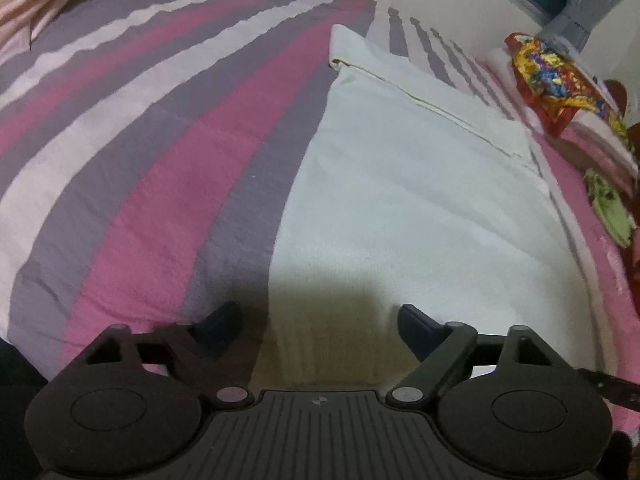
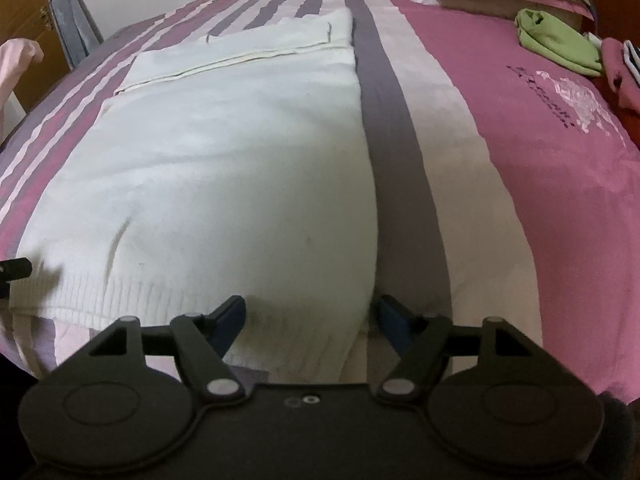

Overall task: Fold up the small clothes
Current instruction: 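Close both tools on the folded edge of the white sweater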

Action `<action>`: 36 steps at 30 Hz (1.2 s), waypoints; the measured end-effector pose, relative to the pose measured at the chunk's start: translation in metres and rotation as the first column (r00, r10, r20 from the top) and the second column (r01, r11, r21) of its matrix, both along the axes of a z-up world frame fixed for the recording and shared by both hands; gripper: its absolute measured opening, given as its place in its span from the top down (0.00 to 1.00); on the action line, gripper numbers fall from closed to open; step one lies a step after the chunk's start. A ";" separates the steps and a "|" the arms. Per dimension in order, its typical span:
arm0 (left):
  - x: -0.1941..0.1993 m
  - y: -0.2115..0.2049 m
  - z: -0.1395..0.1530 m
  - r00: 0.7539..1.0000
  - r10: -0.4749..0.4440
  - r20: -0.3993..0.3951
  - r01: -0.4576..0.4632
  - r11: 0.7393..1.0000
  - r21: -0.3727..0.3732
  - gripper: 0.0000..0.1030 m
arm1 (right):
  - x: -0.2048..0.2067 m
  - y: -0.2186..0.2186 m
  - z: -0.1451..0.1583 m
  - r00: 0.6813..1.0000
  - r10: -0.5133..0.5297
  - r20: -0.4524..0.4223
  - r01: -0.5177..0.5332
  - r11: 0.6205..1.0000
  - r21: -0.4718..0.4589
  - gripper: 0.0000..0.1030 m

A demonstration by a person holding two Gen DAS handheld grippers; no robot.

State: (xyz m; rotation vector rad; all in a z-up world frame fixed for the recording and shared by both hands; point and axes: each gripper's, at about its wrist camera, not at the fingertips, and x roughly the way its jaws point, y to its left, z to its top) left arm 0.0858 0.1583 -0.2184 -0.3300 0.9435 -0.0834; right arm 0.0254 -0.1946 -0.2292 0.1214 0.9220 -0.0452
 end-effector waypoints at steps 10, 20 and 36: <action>0.003 0.011 -0.008 0.999 0.017 -0.036 -0.022 0.989 -0.149 0.54 | 0.001 -0.008 -0.004 1.000 -0.017 -0.005 0.017 0.997 0.075 0.45; 0.006 -0.005 -0.009 0.996 -0.074 -0.053 0.067 0.989 -0.134 0.54 | 0.003 -0.004 -0.003 1.000 -0.003 -0.011 0.003 0.997 0.076 0.51; 0.007 -0.004 -0.013 0.999 -0.029 -0.045 0.020 0.982 -0.190 0.54 | -0.002 -0.014 -0.011 1.000 -0.017 -0.022 0.021 0.979 0.202 0.63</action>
